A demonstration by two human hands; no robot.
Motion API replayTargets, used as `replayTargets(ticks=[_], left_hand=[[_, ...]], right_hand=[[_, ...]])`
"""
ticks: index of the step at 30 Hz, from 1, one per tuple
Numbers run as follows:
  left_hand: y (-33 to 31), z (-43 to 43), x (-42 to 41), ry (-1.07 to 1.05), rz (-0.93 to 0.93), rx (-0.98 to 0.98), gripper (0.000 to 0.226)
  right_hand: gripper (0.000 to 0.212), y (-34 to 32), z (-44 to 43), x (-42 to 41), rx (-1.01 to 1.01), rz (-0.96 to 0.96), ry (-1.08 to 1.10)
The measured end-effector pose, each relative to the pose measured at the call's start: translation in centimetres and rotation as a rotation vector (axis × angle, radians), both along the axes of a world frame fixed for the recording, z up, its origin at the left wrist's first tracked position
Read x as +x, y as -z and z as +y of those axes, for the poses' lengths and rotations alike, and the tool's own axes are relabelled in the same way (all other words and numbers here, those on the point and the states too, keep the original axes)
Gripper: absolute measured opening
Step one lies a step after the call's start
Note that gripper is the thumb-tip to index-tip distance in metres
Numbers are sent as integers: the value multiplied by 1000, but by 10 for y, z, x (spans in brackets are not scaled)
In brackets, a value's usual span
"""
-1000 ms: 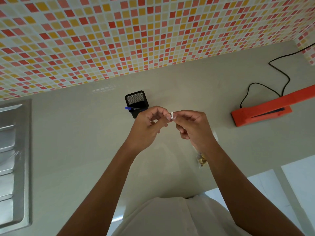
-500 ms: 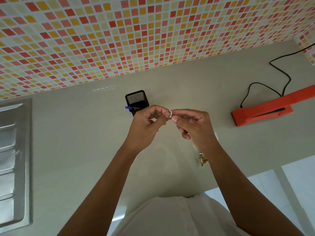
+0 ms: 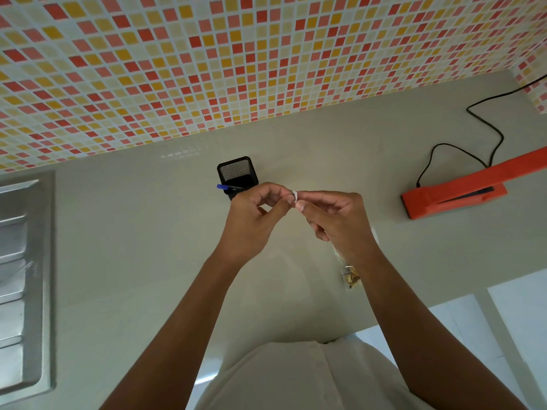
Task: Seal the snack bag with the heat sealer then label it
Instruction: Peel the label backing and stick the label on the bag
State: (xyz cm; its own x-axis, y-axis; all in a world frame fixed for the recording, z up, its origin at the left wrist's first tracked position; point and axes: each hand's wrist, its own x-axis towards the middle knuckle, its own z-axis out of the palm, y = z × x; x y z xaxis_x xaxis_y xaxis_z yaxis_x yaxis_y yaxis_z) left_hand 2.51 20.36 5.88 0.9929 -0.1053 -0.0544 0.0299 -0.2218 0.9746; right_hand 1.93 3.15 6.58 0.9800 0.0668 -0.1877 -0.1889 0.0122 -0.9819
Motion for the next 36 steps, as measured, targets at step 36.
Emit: replayTargets(ticks=[36], left_hand=[[-2, 1, -1, -23, 3, 57, 6]], right_hand=[[16, 4, -2, 3, 13, 2, -50]])
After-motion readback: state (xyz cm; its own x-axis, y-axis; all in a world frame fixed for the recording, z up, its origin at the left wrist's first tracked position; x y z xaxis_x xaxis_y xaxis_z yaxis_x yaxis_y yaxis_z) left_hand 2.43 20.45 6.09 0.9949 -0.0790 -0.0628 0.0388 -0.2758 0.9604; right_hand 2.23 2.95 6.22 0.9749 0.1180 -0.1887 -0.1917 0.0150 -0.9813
